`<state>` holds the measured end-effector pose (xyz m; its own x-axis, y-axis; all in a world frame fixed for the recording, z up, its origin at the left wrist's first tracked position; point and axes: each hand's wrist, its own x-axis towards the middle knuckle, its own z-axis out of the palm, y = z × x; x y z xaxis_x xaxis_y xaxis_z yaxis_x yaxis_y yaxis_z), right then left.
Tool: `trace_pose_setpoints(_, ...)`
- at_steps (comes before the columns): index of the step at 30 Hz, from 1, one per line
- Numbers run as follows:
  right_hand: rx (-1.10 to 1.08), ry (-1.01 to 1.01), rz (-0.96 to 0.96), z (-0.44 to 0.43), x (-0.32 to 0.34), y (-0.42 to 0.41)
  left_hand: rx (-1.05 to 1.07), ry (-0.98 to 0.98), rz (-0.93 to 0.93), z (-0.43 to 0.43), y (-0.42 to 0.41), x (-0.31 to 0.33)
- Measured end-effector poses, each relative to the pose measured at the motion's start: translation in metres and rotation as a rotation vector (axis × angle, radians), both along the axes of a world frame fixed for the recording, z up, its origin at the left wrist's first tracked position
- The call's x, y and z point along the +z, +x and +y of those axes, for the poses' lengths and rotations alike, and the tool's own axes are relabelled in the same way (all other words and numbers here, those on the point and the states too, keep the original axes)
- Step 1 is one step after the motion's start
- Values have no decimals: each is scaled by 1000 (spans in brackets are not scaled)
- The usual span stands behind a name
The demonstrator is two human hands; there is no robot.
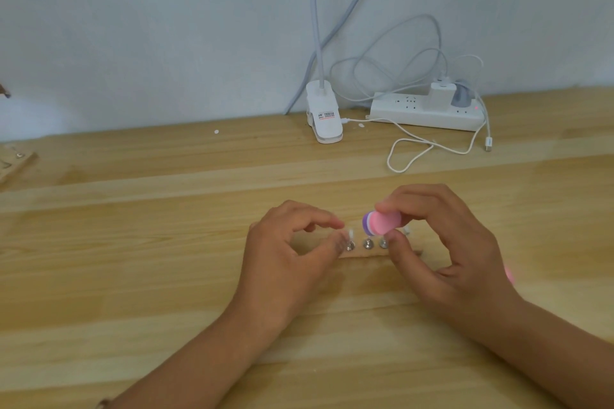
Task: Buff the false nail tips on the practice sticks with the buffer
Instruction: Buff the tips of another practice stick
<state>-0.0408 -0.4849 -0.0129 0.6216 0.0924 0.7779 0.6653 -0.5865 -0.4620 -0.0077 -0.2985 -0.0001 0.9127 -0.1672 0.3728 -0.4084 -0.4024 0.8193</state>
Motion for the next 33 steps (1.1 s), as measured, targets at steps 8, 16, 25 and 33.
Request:
trace_pose_setpoints(8, 4, -5, -8, 0, -1, 1, 13, -21, 11, 2, 2, -1)
trace_pose_setpoints(16, -23, 1, 6, 1, -2, 1, -4, -69, 46, 1, 1, 0)
trace_pose_setpoints(25, -35, 37, 39, 0, 0, 2, 20, 39, -25, -2, 1, -2)
trace_pose_setpoints(33, -29, 34, 55, 1, 0, 2, -19, 220, -75, -6, 6, -4)
